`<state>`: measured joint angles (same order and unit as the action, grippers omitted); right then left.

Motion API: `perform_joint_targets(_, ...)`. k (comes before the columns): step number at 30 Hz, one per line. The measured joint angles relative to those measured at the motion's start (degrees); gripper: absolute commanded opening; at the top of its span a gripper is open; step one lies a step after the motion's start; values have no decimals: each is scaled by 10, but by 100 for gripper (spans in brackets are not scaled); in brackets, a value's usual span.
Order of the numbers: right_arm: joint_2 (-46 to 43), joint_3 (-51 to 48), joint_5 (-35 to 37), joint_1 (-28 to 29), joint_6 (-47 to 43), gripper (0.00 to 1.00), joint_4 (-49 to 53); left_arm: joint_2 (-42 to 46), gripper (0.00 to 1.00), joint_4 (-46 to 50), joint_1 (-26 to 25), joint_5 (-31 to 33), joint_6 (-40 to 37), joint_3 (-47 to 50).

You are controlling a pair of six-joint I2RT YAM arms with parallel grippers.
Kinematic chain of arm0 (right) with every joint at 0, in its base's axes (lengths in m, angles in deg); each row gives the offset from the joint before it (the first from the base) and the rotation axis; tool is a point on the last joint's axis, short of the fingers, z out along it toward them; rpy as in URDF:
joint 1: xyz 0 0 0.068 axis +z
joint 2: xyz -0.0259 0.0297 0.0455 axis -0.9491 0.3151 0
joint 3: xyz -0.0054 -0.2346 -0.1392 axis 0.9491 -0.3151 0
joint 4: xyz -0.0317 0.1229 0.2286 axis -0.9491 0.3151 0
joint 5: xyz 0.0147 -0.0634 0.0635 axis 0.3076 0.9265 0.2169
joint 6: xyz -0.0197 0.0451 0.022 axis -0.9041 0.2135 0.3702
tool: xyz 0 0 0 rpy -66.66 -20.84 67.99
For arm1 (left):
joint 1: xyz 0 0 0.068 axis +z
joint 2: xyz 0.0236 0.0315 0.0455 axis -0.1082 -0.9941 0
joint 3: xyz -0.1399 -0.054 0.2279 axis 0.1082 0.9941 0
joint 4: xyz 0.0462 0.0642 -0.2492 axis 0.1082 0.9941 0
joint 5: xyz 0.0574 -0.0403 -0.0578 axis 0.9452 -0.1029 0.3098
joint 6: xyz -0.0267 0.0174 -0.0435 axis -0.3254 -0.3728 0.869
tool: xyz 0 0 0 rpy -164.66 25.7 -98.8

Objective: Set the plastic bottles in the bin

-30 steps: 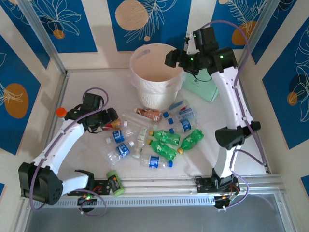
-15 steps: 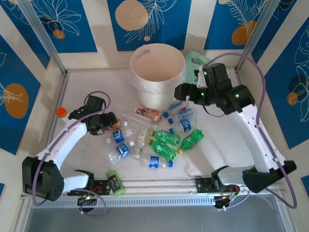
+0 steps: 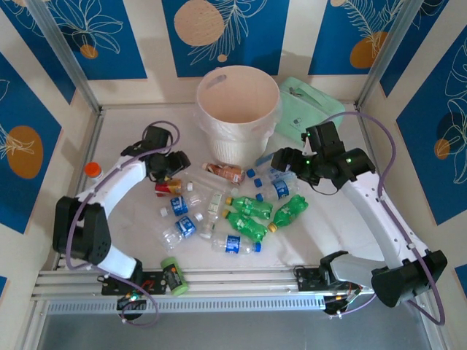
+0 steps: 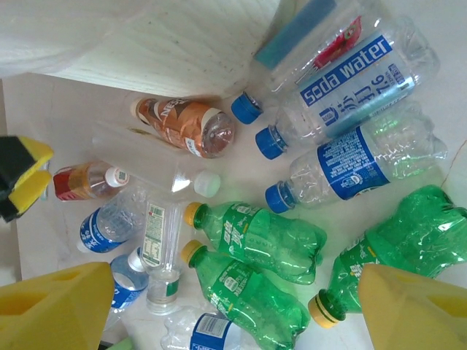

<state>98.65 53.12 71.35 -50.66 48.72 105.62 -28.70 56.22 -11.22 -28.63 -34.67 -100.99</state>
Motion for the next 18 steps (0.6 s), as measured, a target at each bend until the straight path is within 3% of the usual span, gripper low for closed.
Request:
perform_joint_targets(8,-18,-20,-4,0,11,87,-10,-77,66,-20,-35,5,72,-45)
perform_joint_targets(18,-31,-27,-4,0,12,87,-10,-117,72,-9,-39,32,155,-60)
